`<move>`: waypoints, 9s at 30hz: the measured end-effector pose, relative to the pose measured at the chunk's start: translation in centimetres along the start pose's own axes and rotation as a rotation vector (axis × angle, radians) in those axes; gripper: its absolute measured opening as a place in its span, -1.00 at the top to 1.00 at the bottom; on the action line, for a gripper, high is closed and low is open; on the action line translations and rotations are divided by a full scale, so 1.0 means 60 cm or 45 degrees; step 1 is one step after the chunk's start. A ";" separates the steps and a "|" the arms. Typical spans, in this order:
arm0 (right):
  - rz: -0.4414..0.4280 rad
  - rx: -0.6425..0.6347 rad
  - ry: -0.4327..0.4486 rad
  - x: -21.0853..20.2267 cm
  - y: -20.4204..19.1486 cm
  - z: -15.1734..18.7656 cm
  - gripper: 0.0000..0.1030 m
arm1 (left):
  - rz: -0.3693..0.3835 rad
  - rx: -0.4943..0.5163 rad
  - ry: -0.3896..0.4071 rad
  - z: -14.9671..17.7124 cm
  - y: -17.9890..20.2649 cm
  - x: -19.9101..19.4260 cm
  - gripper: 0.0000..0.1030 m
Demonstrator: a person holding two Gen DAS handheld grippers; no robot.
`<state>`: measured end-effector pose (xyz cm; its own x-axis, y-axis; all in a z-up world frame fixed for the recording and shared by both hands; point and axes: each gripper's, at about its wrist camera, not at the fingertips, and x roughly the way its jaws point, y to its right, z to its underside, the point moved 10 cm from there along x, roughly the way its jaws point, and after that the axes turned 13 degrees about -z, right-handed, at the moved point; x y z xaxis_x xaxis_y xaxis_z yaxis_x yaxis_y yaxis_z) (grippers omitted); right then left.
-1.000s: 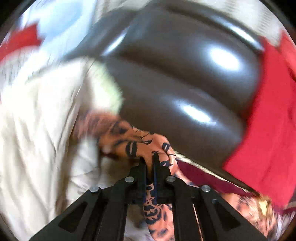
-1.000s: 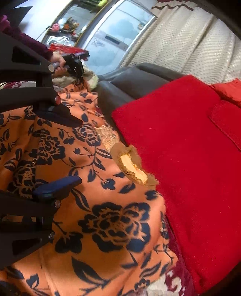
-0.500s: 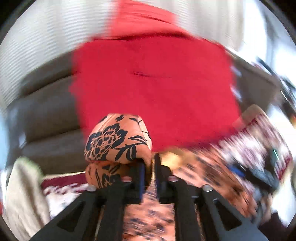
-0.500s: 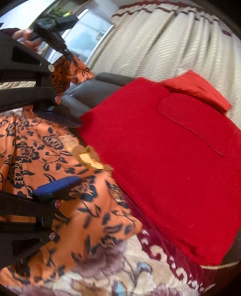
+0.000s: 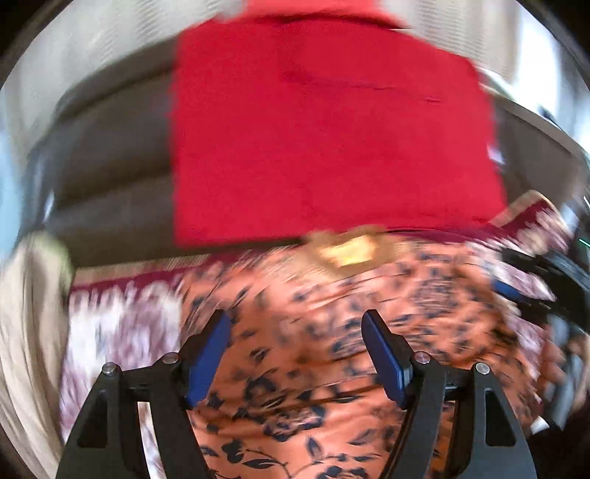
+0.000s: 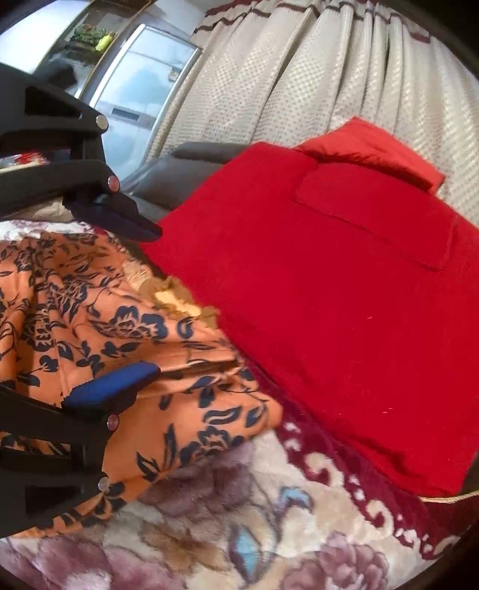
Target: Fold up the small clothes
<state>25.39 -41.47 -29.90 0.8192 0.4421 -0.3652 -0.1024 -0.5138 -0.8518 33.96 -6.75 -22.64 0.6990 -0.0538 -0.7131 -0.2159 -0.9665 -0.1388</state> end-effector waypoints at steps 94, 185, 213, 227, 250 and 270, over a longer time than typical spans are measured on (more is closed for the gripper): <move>0.620 -0.389 -0.562 -0.307 0.106 0.349 -0.67 | 0.150 -0.262 -0.396 0.523 -0.147 -0.079 0.21; -0.123 0.349 0.071 0.045 0.103 -0.171 -0.83 | 0.540 -1.013 -0.156 -0.030 -0.257 0.199 -0.38; 0.291 -0.541 -0.277 0.326 -0.076 -0.034 0.24 | 0.370 -0.840 -0.155 -0.027 -0.164 0.238 -0.38; 0.379 -0.560 -0.513 0.218 -0.034 0.171 0.25 | -0.055 -0.515 -0.309 0.180 -0.119 0.177 -0.59; 0.030 0.319 -0.061 0.051 0.088 0.081 -0.47 | 0.503 -1.173 -0.316 0.154 -0.078 0.174 -0.71; 0.055 -0.118 -0.007 0.012 -0.034 0.076 0.56 | 0.396 -0.894 -0.114 0.164 -0.106 0.015 0.58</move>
<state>23.61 -36.78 -30.15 0.8121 0.4217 -0.4033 -0.0848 -0.5984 -0.7967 29.26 1.81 -29.16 0.6127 -0.3570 -0.7051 0.1110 -0.8445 0.5240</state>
